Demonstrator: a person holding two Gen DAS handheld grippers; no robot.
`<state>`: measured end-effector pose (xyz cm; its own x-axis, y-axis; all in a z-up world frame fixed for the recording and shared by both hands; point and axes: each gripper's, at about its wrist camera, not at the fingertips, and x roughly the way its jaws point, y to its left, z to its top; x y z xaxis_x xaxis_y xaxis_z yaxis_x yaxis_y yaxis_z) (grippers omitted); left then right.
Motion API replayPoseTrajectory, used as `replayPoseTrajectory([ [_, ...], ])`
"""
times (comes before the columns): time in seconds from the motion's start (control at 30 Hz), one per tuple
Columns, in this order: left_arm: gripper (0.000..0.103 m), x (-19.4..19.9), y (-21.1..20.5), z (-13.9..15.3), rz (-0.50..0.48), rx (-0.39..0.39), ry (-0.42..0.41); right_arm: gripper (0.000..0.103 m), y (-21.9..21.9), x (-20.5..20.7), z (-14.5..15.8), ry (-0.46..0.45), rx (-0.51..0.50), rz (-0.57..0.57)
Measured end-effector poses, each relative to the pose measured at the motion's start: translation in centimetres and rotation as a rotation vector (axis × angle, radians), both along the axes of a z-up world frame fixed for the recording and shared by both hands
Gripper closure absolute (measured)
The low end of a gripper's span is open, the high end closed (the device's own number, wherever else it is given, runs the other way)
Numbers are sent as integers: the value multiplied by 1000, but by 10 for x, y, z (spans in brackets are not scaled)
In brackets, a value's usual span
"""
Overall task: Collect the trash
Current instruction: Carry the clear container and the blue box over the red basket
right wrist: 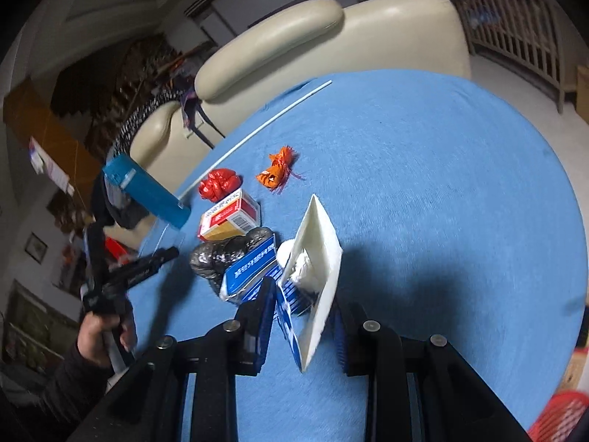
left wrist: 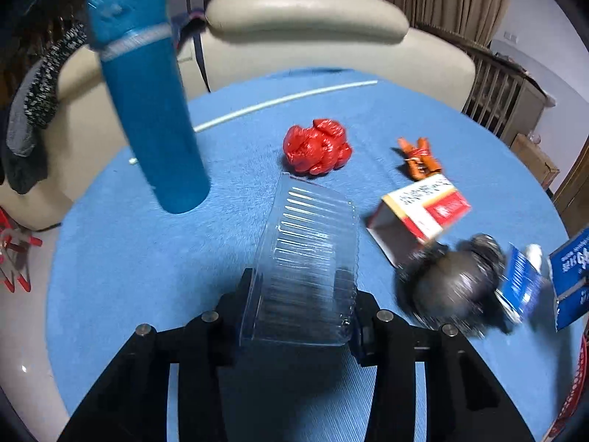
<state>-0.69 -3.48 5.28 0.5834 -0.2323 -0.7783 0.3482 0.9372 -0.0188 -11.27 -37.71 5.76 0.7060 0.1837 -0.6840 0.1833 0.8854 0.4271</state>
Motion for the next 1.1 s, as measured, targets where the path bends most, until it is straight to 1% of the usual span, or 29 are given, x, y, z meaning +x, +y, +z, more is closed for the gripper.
replayPoseTrajectory([
  [0.13, 58, -33, 4, 9, -5, -17, -22, 73, 1, -24, 2, -42, 63, -41],
  [0.3, 58, -73, -3, 12, -27, -29, -24, 73, 8, -52, 6, -69, 82, -68],
  [0.53, 58, -125, -23, 8, -79, -35, -14, 73, 13, -98, 2, -93, 109, -127],
  [0.63, 58, -143, -37, 13, -117, -29, -20, 73, 11, -115, 0, -105, 117, -154],
  [0.87, 58, -172, -69, 27, -205, -47, -43, 74, -3, -166, 7, -145, 110, -234],
  [1.1, 58, -207, -120, 43, -351, -60, -69, 74, -32, -235, 16, -177, 80, -368],
])
